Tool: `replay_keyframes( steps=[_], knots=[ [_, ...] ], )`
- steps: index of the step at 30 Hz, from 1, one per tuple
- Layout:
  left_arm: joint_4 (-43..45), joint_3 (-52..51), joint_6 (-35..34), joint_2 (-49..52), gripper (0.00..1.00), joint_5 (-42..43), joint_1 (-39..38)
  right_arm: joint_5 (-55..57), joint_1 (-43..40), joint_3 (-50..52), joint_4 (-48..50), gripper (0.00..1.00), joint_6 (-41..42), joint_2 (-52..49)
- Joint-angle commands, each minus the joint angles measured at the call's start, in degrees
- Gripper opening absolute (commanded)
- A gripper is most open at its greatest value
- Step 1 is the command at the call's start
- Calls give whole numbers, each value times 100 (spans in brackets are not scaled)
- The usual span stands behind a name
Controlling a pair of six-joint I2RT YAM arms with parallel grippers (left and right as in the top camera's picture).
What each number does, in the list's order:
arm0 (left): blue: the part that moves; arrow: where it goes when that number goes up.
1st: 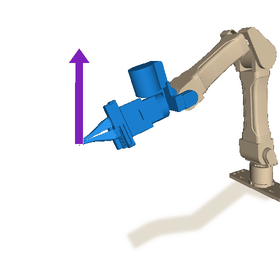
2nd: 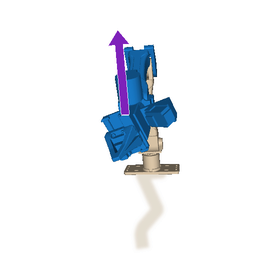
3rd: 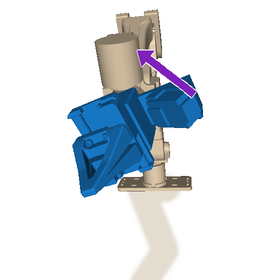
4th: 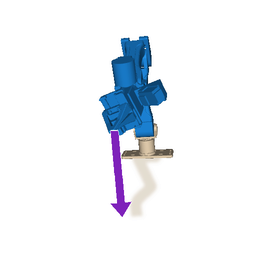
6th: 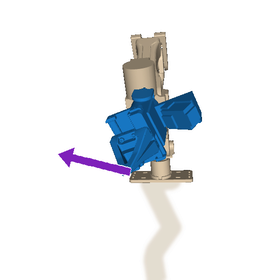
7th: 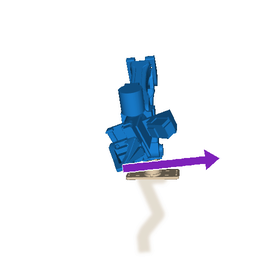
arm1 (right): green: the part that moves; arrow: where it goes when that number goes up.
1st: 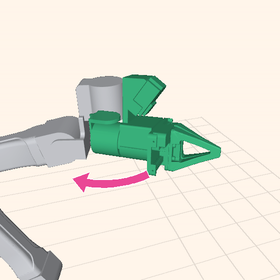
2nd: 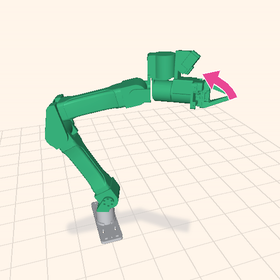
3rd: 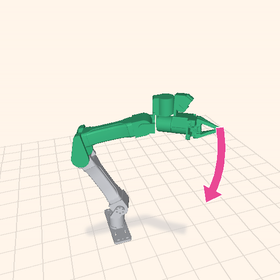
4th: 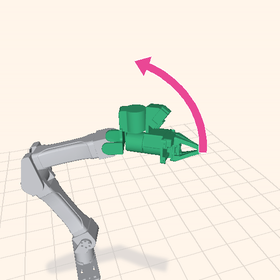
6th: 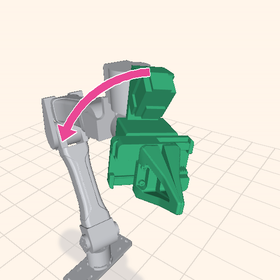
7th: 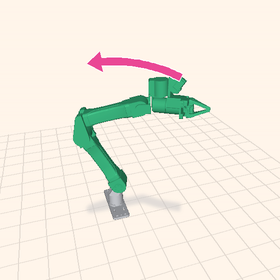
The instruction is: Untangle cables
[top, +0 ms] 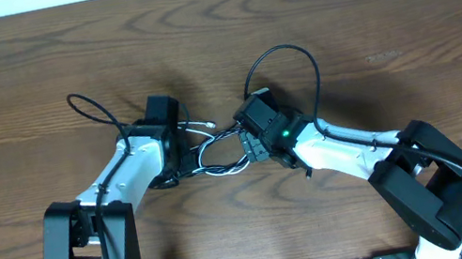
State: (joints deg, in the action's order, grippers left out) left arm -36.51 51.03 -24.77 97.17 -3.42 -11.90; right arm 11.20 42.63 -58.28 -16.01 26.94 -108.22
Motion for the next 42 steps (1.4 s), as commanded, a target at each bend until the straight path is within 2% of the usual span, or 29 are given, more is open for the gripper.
replay_keyframes(
  steps=[1, 3, 6, 24, 34, 42],
  knots=[
    [-352, -208, -695, 175, 34, -1556, 240, -247, -162, 479, -332, 84, 68, -581],
    [-382, -208, -732, 175, 43, -1552, 415, -232, -164, 479, -348, 84, 68, -581],
    [-435, -208, -859, 175, 47, -1545, 754, -232, -170, 479, -365, 84, 68, -581],
    [-153, -577, -898, 175, 47, -57, 2946, 48, -195, 479, -485, 84, 90, -581],
    [63, -866, -914, 175, 48, 715, 4013, 28, -505, 479, -673, 85, 330, -581],
    [103, -935, -894, 175, 48, 1032, 4291, 59, -516, 479, -699, 85, 328, -581]
  ],
)
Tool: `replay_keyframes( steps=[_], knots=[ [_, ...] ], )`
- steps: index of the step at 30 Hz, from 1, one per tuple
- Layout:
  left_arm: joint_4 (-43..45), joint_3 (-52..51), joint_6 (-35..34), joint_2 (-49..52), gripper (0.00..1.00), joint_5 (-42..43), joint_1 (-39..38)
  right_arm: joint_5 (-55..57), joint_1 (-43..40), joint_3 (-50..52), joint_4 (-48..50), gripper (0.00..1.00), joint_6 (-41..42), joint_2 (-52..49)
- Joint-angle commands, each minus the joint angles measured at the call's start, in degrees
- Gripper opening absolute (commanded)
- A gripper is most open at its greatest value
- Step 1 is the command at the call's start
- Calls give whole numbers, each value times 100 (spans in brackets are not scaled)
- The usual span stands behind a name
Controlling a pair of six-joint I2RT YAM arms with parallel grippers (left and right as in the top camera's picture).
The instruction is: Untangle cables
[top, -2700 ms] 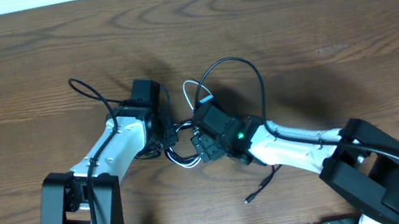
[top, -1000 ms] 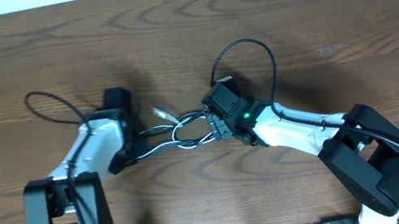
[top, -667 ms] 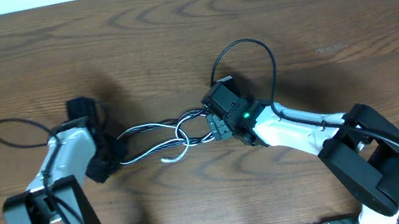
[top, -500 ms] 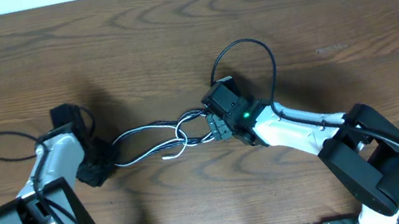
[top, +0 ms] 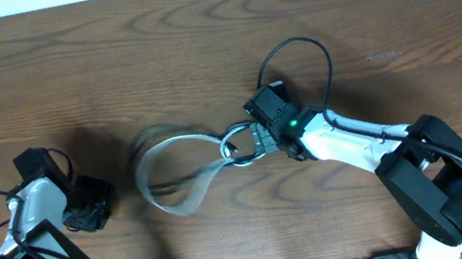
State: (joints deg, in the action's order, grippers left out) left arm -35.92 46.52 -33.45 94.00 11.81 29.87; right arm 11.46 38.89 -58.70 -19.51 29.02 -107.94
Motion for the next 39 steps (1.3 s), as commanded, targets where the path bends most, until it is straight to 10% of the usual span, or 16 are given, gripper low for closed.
replay_keyframes(
  steps=[1, 6, 11, 15, 29, 39],
  knots=[
    [46, -485, -26, 492, 48, -494, 116, 120, -142, 520, -380, 85, 120, -610],
    [74, -485, 140, 492, 51, -181, 151, 188, -142, 520, -358, 85, 181, -610],
    [372, -481, 2444, 474, 51, 2433, 31, -22, -138, 520, -260, 85, 181, -610],
    [367, -400, 2640, 289, 54, 2566, -376, -184, -129, 520, -166, 85, 181, -610],
    [1471, 363, 2573, -83, 57, -542, -3178, -289, -129, 520, -125, 85, 181, -610],
    [2059, 352, 2570, 118, 57, -1637, -3652, -352, -129, 520, -98, 85, 181, -610]
  ],
)
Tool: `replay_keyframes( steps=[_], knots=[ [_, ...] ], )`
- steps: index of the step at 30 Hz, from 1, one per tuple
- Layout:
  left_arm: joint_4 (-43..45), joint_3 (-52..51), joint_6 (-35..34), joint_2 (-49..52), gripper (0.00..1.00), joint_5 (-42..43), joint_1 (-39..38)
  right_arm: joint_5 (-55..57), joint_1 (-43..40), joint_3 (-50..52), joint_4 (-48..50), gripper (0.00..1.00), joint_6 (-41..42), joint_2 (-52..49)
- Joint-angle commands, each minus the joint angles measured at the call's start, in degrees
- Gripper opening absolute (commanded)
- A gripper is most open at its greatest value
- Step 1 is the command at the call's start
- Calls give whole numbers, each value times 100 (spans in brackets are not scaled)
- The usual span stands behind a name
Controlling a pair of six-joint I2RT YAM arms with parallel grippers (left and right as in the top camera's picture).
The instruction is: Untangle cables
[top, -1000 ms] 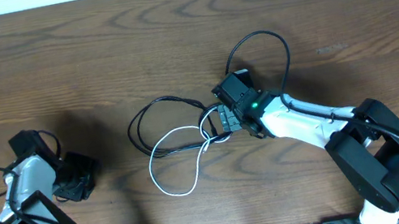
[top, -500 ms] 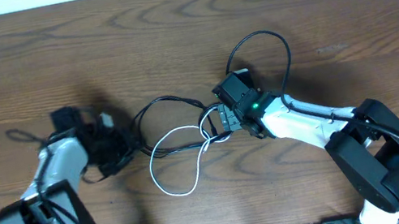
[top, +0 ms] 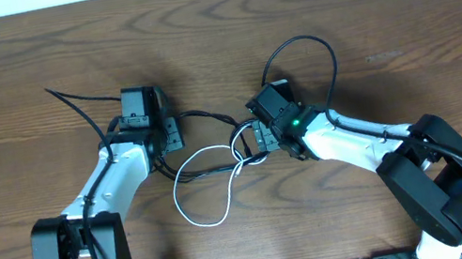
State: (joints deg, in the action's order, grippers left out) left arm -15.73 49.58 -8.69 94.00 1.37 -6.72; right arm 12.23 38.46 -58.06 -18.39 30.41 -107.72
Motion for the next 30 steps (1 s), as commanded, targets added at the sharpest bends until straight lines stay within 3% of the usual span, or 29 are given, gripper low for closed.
replay_keyframes(
  steps=[1, 10, 13, 18, 30],
  knots=[
    [44, 46, 96, 146, 57, -597, 4, -428, -85, 457, -205, 85, 42, -632],
    [173, 46, 96, 905, 57, -605, 7, -428, -85, 457, -177, 86, 42, -632],
    [122, 46, 61, 1049, 44, -994, 7, -428, -85, 457, -177, 85, 39, -632],
    [-177, 46, -728, 1049, 31, -2011, 131, -426, -70, 457, -179, 86, 39, -632],
    [-835, 46, -1764, 1049, 32, -1803, 1436, -354, -70, 457, -186, 86, 37, -632]
  ],
)
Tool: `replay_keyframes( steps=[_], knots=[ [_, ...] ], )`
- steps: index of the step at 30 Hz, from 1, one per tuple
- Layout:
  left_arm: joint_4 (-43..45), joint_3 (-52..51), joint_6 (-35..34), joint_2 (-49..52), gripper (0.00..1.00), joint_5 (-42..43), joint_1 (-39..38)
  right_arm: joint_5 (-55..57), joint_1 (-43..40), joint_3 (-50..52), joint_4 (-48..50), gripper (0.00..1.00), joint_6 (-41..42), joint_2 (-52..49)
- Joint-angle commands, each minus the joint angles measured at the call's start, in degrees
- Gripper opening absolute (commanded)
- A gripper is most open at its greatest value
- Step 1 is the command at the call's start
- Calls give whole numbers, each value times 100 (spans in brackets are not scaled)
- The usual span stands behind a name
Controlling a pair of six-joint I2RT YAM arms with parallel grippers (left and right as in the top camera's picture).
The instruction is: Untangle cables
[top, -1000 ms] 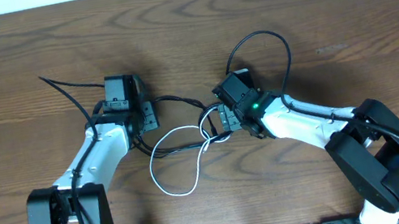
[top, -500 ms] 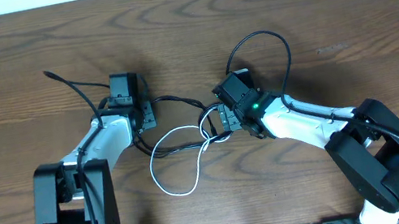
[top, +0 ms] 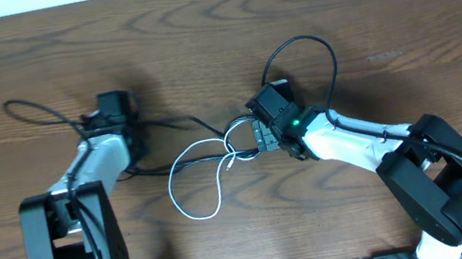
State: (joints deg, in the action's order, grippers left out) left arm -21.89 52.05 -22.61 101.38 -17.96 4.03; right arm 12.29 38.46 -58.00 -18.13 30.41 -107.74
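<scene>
A thin white cable (top: 186, 212) lies in loose loops on the wooden table between the arms. A black cable (top: 174, 119) stretches from my left gripper (top: 134, 139) to the right, where both cables meet in a small knot (top: 235, 138). My right gripper (top: 250, 138) is shut on that knotted end. The left gripper's fingers are mostly hidden under its wrist, but it appears shut on the black cable's left end. A second black strand (top: 154, 171) runs low toward the white loops.
Each arm's own black wiring arcs above it: the left wiring (top: 29, 106) and the right wiring (top: 307, 45). A dark base rail lines the front edge. The wooden table (top: 401, 14) reaches back to a white strip.
My left gripper has moved left, from just beside the white loops to farther out, and the black cable now stretches longer between the grippers. The right gripper has stayed put.
Both grippers were close together on the tangle at the centre. Then the left arm was far out left and a blurred loop hung from the right gripper. Then the left gripper was back by the cables, and now it is farther left with the black cable drawn out.
</scene>
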Motion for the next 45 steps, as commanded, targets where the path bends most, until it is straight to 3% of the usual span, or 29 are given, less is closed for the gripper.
replay_keyframes(
  steps=[1, 9, 19, 29, 37, 45],
  knots=[
    [-236, -201, -369, 310, 32, 321, 501, -363, -70, 450, -214, 86, 37, -629],
    [-273, -221, -367, 310, 32, 1370, 1244, -365, -70, 450, -223, 86, 39, -629],
    [-232, -173, -247, 275, 33, 2260, 1287, -365, -55, 450, -219, 86, 39, -629],
    [-1880, 245, 146, -1316, 42, 3716, 1228, -710, -55, 411, -90, 90, -55, -531],
    [-2365, 52, 807, -1578, 61, 3486, 402, -710, -52, 411, -103, 91, -55, -542],
    [-1969, -144, 1075, -1143, 61, 3123, -426, -710, -48, 411, -136, 91, -68, -542]
  ],
)
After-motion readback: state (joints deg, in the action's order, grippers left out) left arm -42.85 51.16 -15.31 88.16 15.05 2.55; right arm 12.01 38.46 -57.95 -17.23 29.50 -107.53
